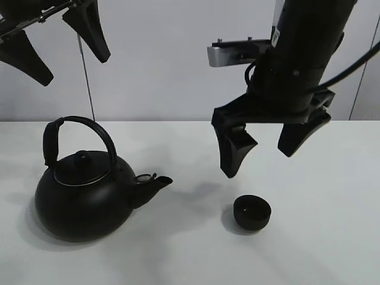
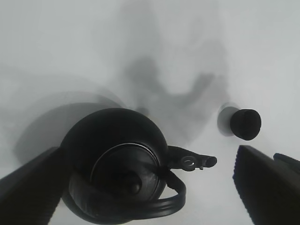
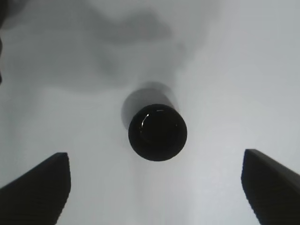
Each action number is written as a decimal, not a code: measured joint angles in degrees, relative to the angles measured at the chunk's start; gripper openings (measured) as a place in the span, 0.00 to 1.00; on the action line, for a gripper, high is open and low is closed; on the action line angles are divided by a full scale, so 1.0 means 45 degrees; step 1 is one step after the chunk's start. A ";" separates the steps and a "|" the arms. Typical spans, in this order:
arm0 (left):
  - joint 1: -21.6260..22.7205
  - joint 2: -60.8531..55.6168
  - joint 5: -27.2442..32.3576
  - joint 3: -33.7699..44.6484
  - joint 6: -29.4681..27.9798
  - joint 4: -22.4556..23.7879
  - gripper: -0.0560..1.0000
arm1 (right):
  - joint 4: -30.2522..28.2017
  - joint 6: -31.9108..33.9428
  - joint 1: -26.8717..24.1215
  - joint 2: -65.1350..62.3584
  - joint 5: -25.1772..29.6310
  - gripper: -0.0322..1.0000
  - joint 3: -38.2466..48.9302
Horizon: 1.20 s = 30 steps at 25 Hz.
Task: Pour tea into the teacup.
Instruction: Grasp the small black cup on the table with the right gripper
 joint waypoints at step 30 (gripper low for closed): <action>0.0000 0.0000 0.0000 0.0000 0.0000 0.0000 0.71 | 0.0347 0.1292 0.0100 0.1993 -0.4991 0.42 0.2681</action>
